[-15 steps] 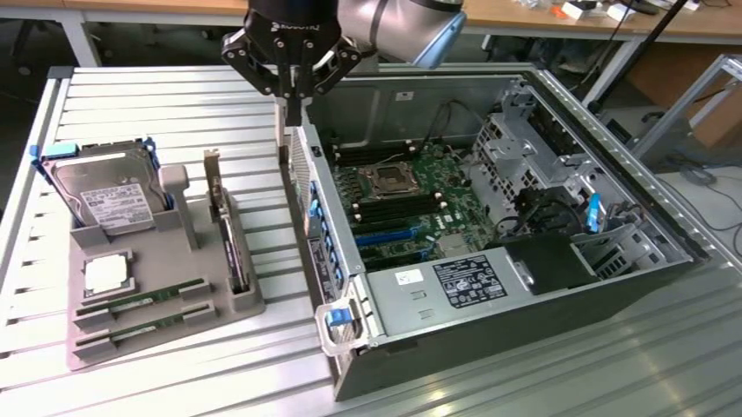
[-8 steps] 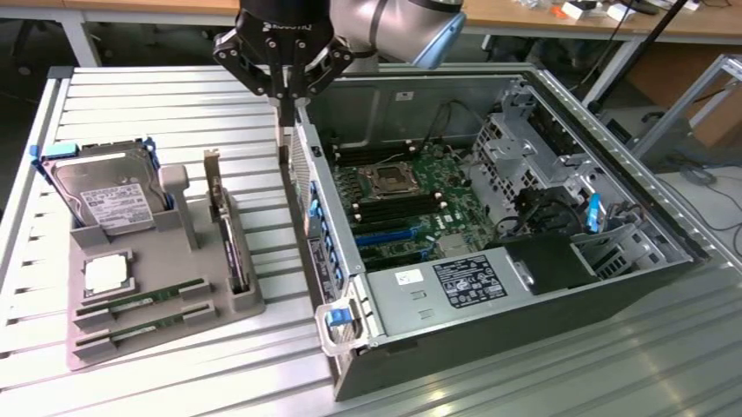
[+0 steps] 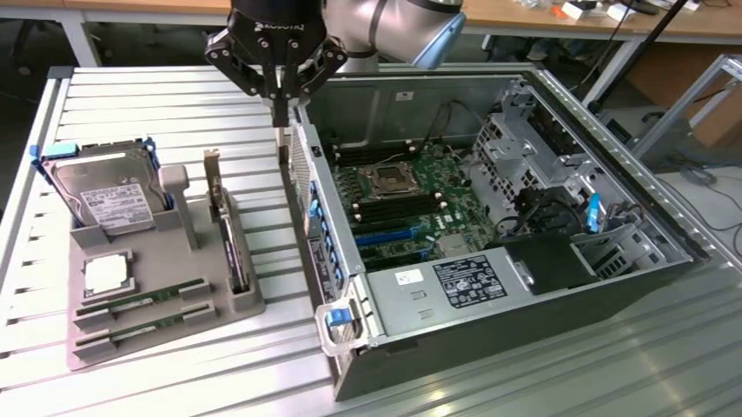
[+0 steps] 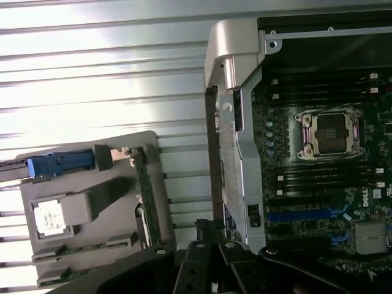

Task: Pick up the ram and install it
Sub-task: 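Reach for the ram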

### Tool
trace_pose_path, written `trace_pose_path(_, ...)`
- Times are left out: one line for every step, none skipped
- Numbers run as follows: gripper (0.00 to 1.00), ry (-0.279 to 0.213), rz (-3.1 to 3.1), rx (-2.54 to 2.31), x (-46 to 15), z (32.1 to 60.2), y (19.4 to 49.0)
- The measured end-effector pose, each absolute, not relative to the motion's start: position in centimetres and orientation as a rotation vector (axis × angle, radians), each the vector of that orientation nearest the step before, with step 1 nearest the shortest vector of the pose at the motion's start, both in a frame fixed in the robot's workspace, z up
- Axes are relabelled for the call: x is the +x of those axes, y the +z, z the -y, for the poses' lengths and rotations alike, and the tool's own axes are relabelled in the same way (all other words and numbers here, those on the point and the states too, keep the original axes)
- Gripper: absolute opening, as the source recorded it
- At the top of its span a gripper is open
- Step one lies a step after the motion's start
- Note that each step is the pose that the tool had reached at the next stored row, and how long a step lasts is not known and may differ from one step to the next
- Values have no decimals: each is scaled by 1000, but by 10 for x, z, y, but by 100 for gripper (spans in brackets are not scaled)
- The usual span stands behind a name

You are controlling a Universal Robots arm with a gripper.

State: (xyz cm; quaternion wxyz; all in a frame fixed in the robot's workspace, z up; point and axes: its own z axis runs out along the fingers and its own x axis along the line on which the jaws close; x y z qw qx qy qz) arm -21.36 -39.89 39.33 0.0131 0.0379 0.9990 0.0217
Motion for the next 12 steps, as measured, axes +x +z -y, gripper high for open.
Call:
trace_pose_path(10, 68, -3113, 118, -214, 399, 393)
trace_pose_path(10, 68, -3113, 118, -215, 399, 393)
trace_pose_path(10, 68, -3112, 118, -216, 399, 393)
trace_pose_path(10, 68, -3112, 118, -217, 399, 393)
trace_pose_path(10, 68, -3112, 118, -218, 399, 393)
trace_pose_path(10, 68, -3112, 118, -218, 399, 393)
trace_pose_path(10, 68, -3112, 118, -219, 399, 393)
trace_pose_path(10, 68, -3112, 118, -219, 399, 393)
trace_pose_path(10, 68, -3112, 118, -220, 399, 393)
trace_pose_path(10, 68, -3112, 118, -220, 399, 393)
trace_pose_path(10, 68, -3112, 118, -221, 399, 393)
trace_pose_path(10, 68, -3112, 118, -222, 399, 393)
